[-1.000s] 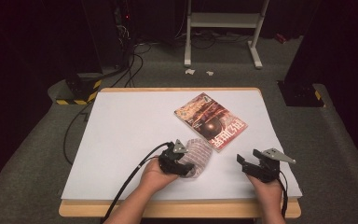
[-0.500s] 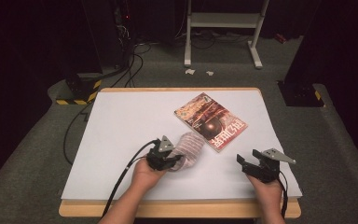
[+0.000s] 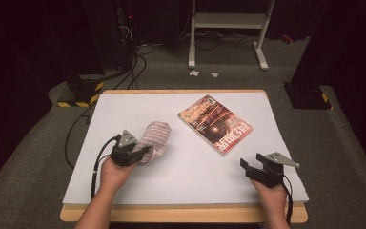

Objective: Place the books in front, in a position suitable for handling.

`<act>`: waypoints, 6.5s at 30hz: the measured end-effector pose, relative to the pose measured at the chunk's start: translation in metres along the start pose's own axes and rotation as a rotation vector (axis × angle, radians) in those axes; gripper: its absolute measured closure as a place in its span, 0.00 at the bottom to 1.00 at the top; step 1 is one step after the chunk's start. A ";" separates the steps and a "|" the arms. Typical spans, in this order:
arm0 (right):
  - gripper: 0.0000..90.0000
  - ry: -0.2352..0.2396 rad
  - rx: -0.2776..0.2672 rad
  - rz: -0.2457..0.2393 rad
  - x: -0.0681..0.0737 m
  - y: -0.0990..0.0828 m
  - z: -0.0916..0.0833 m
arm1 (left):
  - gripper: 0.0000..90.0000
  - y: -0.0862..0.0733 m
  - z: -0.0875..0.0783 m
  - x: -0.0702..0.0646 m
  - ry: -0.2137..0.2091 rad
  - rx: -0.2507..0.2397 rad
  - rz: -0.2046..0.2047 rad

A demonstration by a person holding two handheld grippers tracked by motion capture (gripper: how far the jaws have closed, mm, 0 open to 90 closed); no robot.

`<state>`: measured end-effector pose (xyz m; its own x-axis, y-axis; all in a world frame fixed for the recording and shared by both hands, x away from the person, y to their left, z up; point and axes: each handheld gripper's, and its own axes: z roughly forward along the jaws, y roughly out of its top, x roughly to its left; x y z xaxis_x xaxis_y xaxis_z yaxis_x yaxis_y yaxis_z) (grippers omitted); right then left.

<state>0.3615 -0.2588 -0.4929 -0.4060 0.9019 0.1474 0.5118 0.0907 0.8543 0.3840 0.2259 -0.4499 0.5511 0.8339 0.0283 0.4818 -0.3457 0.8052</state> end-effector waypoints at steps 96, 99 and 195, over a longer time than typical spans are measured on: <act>0.25 -0.243 0.240 -0.031 0.026 0.032 0.085 | 0.34 -0.036 0.006 -0.029 -0.198 -0.009 -0.083; 0.25 -0.278 0.234 -0.003 0.007 0.033 0.079 | 0.35 -0.031 0.013 -0.032 -0.187 -0.022 -0.096; 0.37 -0.016 0.210 -0.111 0.090 -0.020 0.009 | 0.59 -0.047 0.022 -0.075 -0.145 0.110 -0.034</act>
<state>0.3220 -0.1756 -0.5013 -0.4570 0.8881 0.0488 0.6116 0.2739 0.7422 0.3354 0.1700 -0.5030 0.6219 0.7778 -0.0905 0.5695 -0.3700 0.7340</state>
